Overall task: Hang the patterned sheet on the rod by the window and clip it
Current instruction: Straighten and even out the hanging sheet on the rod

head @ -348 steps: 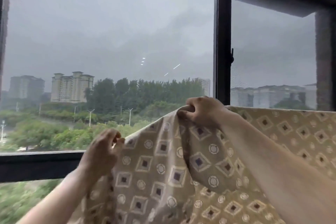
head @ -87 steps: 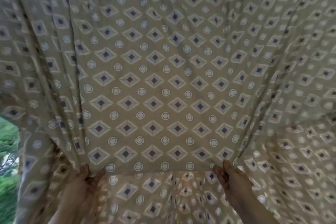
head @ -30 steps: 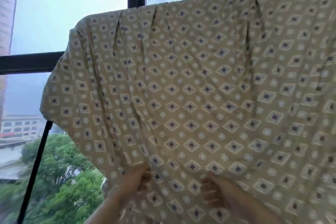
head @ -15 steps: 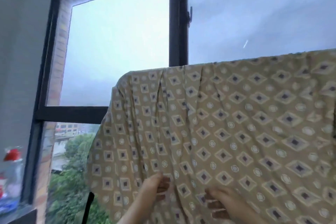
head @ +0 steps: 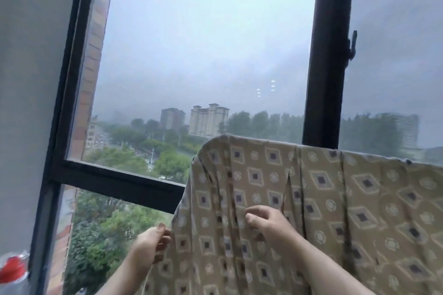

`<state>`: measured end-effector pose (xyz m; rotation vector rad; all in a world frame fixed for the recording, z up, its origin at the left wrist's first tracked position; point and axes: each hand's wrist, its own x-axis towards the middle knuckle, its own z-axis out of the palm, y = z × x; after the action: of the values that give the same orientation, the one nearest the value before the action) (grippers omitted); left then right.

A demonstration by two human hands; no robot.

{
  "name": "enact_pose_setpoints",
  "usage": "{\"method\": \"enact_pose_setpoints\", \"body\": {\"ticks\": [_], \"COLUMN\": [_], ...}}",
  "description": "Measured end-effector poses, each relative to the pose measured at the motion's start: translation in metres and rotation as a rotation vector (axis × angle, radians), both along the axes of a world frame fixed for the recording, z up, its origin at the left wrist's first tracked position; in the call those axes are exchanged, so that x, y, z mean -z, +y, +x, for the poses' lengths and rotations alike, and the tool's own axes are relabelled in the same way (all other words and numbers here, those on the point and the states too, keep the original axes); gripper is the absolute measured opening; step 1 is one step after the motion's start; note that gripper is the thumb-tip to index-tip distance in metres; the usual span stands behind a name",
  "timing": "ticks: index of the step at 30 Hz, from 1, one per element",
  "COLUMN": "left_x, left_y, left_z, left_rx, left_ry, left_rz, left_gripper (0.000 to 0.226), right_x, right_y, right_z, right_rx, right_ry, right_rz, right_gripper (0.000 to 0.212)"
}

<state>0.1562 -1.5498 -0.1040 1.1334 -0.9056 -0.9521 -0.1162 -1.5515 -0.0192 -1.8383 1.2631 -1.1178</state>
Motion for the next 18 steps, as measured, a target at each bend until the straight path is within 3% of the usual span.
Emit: {"method": "enact_pose_setpoints", "body": {"ticks": [5, 8, 15, 18], "left_x": [-0.029, -0.050, -0.079, -0.087], "left_y": [-0.059, -0.092, -0.168, -0.172], "left_z": [0.039, 0.031, 0.014, 0.017], "left_rx": [0.021, 0.040, 0.111, 0.175], "left_ry": [-0.231, -0.423, -0.683, -0.795], "left_rz": [-0.036, -0.100, -0.176, -0.296], "left_gripper": [0.020, 0.005, 0.017, 0.018], "right_x": [-0.052, -0.079, -0.108, -0.124], "right_y": [-0.042, -0.072, -0.129, -0.137], "right_z": [0.032, 0.032, 0.040, 0.049], "right_rx": [0.107, 0.242, 0.547, 0.552], "right_ry": [0.107, 0.282, 0.736, 0.750], "right_rz": [-0.192, -0.383, -0.932, -0.921], "right_gripper": [0.013, 0.024, 0.031, 0.029]}}
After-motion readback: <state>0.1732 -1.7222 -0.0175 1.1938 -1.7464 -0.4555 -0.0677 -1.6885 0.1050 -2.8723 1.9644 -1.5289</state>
